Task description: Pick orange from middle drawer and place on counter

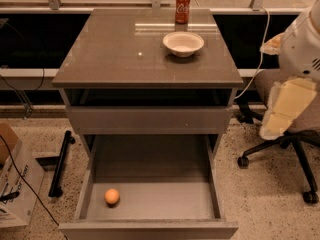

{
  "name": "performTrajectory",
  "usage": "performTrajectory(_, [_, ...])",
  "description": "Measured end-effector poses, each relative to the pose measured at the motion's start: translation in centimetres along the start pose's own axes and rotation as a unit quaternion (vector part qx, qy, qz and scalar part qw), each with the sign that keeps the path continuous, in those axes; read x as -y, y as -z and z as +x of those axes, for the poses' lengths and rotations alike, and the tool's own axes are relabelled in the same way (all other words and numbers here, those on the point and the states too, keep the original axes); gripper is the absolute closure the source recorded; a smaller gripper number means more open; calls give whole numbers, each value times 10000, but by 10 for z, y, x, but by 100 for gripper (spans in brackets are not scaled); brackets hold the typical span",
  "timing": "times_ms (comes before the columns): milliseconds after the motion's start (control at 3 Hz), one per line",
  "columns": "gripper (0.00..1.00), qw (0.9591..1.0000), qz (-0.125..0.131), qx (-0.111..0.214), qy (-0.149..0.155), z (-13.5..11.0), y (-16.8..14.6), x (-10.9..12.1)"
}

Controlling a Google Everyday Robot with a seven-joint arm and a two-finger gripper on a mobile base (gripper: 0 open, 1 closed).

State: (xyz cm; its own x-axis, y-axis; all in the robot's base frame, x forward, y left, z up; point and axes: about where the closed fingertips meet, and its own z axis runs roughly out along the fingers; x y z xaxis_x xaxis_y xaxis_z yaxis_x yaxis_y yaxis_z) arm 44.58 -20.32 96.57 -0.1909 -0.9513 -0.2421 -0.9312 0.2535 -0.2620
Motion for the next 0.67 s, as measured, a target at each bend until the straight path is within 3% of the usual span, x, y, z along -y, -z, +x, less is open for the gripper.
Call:
performTrajectory(333, [0, 9992, -16, 379, 109, -15, -32, 1])
performTrajectory(667, [0, 9967, 5, 811, 6, -28, -69, 14])
